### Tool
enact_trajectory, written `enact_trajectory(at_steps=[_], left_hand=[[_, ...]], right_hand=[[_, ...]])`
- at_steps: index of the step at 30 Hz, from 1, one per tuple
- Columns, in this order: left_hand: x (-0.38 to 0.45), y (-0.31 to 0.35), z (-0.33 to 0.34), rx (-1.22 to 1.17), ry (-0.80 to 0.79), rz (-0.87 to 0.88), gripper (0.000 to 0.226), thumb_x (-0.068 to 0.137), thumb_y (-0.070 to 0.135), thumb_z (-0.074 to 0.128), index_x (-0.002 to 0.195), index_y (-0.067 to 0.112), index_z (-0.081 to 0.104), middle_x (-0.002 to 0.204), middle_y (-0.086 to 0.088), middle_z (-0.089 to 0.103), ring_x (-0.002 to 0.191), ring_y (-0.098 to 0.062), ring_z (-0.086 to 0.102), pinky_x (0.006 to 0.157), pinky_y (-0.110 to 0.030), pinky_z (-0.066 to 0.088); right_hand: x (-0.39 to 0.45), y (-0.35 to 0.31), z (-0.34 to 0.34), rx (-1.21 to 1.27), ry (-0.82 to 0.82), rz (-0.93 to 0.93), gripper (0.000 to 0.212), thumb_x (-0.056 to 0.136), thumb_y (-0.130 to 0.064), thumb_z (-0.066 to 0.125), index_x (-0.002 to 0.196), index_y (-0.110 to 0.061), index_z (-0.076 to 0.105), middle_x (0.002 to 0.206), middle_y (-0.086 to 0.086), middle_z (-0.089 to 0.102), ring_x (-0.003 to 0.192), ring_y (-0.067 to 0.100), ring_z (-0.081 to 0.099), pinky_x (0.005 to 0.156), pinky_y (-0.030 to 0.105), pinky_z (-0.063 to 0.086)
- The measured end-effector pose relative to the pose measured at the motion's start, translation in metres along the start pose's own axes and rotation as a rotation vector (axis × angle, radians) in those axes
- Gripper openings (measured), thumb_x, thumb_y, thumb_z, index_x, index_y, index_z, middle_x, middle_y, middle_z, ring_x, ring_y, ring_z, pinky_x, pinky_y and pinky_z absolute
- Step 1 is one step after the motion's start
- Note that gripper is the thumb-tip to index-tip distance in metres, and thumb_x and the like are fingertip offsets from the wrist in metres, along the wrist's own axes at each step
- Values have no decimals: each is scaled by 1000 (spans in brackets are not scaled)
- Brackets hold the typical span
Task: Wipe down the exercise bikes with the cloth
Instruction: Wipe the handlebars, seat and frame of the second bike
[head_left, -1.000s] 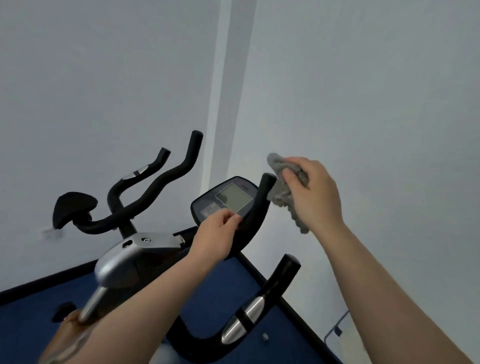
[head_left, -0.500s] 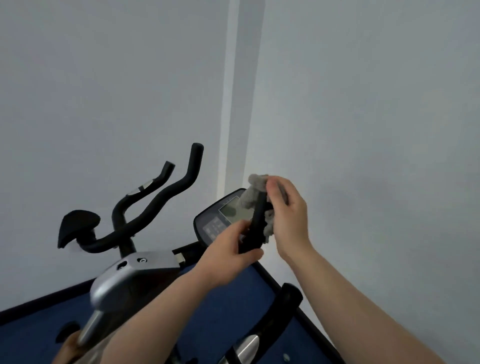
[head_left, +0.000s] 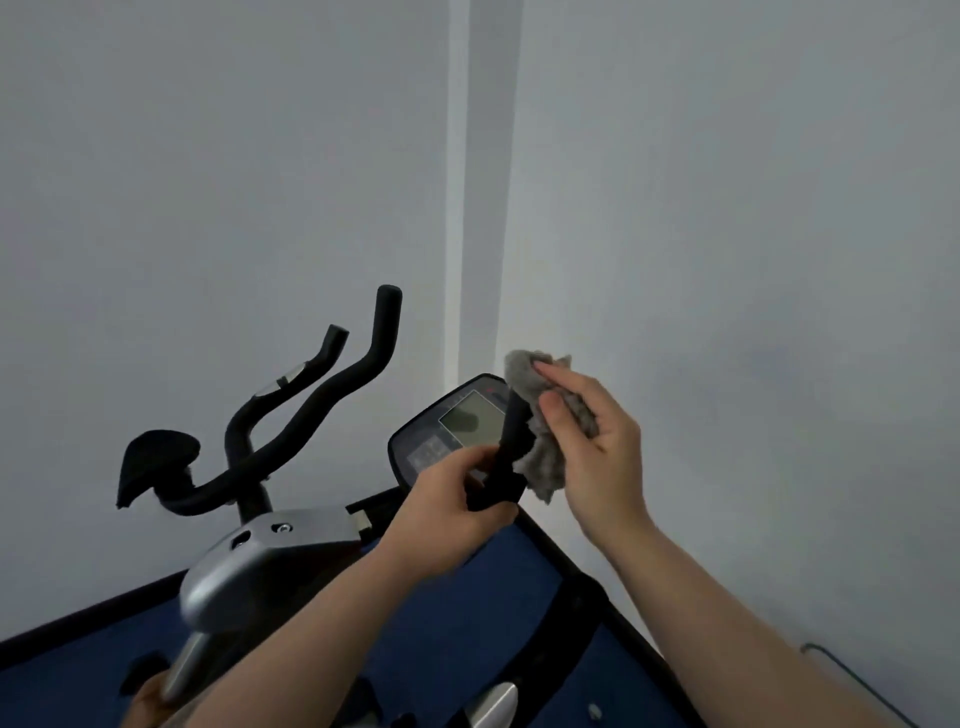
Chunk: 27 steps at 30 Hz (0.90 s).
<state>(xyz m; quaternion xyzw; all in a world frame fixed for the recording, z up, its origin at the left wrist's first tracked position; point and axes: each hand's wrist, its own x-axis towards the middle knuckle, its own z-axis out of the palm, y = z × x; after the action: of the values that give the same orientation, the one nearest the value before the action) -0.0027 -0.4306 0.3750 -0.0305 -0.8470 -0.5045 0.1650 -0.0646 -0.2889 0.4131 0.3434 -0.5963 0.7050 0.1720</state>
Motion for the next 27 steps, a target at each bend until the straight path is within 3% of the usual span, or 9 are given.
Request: enact_trajectory(at_steps=[4, 8, 10, 12, 14, 18, 20, 24, 27], left_hand=[[0, 1, -2, -164, 50, -62, 35, 75, 22, 59, 106, 34, 70, 93, 11, 73, 84, -7, 68, 74, -18, 50], [-2, 2, 0, -155, 151, -87, 41, 85, 1, 50, 93, 32, 75, 91, 12, 75, 90, -5, 69, 79, -24, 50], [-2, 0, 2, -102, 203, -116, 41, 85, -2, 47, 88, 27, 76, 86, 9, 75, 85, -9, 69, 80, -30, 53], [-1, -1, 4, -76, 255, -137, 38, 86, 0, 46, 82, 24, 75, 80, 7, 73, 77, -10, 68, 76, -31, 55], [0, 0, 5, -61, 286, -144, 38, 87, 1, 46, 77, 24, 74, 75, 7, 72, 70, -6, 66, 72, -29, 54], [-3, 0, 5, -49, 285, -142, 34, 88, 4, 46, 79, 22, 74, 75, 7, 72, 72, -9, 67, 73, -33, 56], [-5, -1, 5, -50, 286, -136, 35, 85, 7, 45, 79, 25, 74, 75, 9, 72, 73, -9, 67, 74, -34, 57], [-3, 0, 5, -25, 301, -123, 38, 85, 5, 45, 76, 29, 72, 76, 9, 72, 71, -5, 65, 72, -31, 55], [-4, -1, 5, -15, 294, -126, 38, 85, 7, 46, 75, 34, 70, 77, 12, 71, 73, -4, 65, 70, -30, 53]], right_hand=[[2, 9, -2, 233, -9, 201, 25, 94, -26, 58, 113, -37, 70, 122, -8, 68, 118, 12, 61, 95, 24, 50], [-40, 37, -2, 284, 62, 389, 24, 93, -23, 62, 116, -26, 69, 120, 2, 69, 116, 22, 62, 103, 41, 48], [-44, 40, -3, 306, 71, 482, 23, 91, -23, 61, 112, -20, 70, 102, 2, 72, 100, 25, 65, 94, 44, 51], [-32, 34, -3, 445, 57, 502, 28, 88, -29, 63, 114, -21, 70, 90, 2, 67, 86, 23, 63, 77, 38, 55], [-19, 27, -2, 536, 44, 482, 36, 89, -33, 62, 123, -23, 66, 101, 5, 66, 92, 22, 63, 78, 37, 56], [-41, 40, 3, 370, 67, 528, 41, 90, -29, 60, 129, -17, 61, 124, 9, 66, 119, 27, 60, 108, 50, 42], [-41, 39, 0, 370, 87, 540, 36, 90, -27, 60, 124, -16, 65, 123, 13, 67, 120, 33, 59, 109, 54, 40], [-19, 22, 2, 433, 87, 488, 40, 86, -30, 62, 123, -17, 64, 124, 13, 66, 119, 31, 60, 102, 47, 48], [-37, 22, 2, 262, 82, 493, 28, 92, -22, 62, 119, -21, 67, 117, 8, 70, 112, 30, 64, 102, 51, 47]])
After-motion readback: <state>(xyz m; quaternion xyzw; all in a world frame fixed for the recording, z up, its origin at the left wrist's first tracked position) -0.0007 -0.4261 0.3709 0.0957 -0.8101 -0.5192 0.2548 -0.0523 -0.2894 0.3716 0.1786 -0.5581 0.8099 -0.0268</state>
